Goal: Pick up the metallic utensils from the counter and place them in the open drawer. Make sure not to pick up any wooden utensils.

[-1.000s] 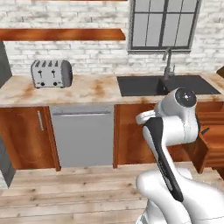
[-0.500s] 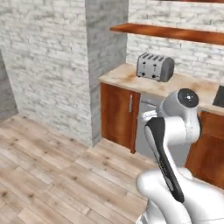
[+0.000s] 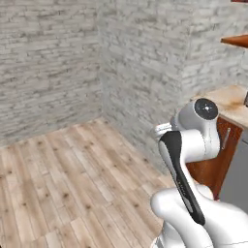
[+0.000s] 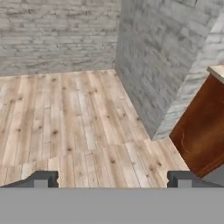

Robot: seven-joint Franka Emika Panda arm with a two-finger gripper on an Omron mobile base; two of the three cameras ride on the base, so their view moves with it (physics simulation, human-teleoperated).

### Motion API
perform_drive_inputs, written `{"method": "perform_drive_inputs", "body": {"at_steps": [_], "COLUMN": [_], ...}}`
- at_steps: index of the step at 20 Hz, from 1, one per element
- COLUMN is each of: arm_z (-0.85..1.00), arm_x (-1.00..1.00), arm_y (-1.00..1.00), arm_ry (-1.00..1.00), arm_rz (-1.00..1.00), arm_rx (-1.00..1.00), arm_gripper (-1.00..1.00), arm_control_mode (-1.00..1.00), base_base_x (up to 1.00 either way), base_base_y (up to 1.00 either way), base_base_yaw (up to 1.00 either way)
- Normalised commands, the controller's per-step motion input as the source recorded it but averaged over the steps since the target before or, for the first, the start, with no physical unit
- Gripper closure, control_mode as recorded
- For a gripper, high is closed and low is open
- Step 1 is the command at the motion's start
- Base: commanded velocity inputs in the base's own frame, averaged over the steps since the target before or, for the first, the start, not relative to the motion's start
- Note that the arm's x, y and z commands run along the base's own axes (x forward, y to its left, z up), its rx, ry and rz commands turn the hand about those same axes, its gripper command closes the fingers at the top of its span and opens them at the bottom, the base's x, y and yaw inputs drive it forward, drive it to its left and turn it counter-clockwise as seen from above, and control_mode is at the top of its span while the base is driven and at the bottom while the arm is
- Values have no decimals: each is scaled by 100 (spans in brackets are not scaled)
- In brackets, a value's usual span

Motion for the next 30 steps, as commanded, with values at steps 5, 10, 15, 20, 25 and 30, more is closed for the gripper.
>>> {"method": "perform_drive_inputs", "body": {"at_steps": [5,10,15,20,25,30], "arm_z": [0,0,0,0,0,0], "arm_x": [0,0,0,0,0,0], "arm_y": [0,0,0,0,0,0], "arm_ry": [0,0,0,0,0,0], "arm_rz": [0,0,0,0,0,0], "arm_rx": [0,0,0,0,0,0], "arm_gripper": [-100,-100,-100,-100,-100,-100], "arm_control_mode": [100,100,100,100,100,100], "base_base_x": [100,100,100,100,100,100], "base_base_y": [0,0,0,-9,-46,-78], "base_base_yaw": [64,51,54,55,51,45]}}
